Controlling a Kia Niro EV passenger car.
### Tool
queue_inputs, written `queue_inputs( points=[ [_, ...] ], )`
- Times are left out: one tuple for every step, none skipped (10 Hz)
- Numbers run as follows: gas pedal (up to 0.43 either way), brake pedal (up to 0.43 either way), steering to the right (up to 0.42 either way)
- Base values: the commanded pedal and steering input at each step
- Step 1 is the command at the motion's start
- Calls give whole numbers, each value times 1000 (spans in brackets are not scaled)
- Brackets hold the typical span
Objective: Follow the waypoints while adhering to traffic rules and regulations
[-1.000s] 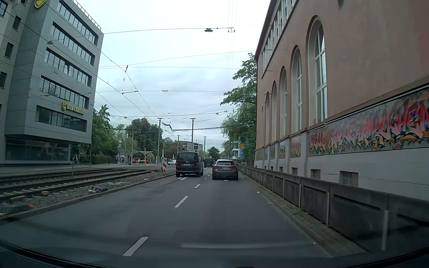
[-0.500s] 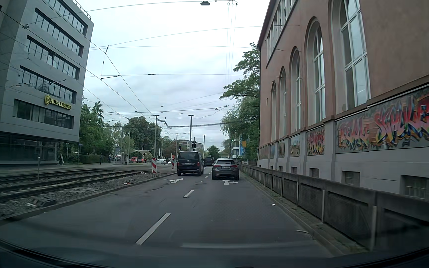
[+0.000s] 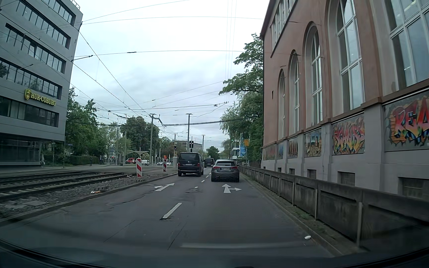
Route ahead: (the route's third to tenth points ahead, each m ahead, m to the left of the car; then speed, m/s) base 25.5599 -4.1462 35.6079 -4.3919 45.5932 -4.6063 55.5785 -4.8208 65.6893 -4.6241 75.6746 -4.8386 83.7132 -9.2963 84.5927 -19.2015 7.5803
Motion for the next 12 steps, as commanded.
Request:
queue_inputs(
  points=[
    [110,0,5],
    [110,0,5],
    [110,0,5],
    [110,0,7],
    [110,0,6],
    [110,0,4],
    [130,0,4],
    [130,0,2],
    [130,0,0],
    [130,0,0],
    [130,0,0],
    [130,0,0]
  ],
)
